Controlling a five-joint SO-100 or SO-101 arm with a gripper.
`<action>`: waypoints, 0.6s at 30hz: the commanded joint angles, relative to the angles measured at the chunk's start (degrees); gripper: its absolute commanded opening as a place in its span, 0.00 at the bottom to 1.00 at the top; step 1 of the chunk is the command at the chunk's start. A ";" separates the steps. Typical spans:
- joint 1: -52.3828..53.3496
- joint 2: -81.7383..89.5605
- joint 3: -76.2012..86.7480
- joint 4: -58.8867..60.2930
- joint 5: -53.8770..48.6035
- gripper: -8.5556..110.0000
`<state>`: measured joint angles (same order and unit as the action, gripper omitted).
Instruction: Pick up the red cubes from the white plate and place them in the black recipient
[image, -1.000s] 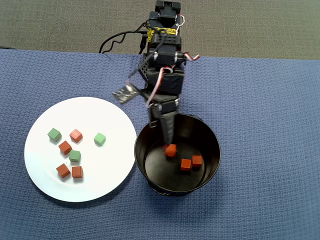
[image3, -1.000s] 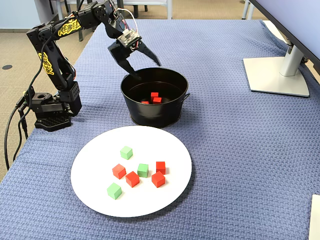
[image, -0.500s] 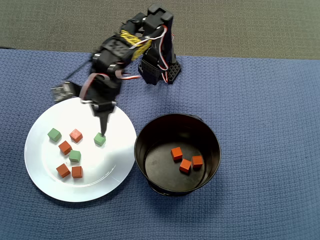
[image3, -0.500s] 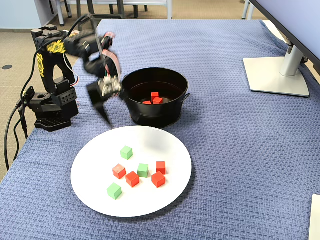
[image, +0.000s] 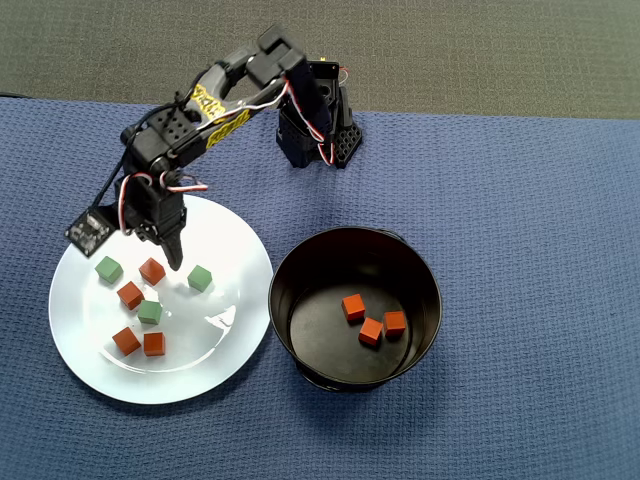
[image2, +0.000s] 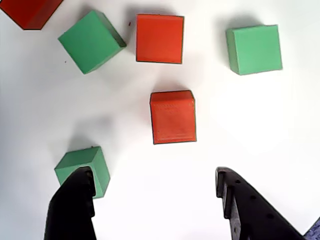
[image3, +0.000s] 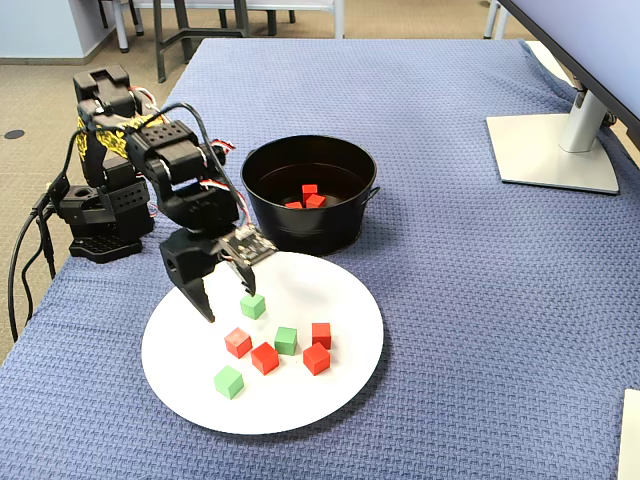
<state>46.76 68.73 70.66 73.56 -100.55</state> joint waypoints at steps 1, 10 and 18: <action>0.44 -1.93 -8.00 3.34 -2.02 0.26; 0.88 -6.15 -7.82 -0.26 -2.11 0.26; 0.70 -10.37 -11.51 -1.67 -0.79 0.25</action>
<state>47.02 58.27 63.63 74.36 -101.69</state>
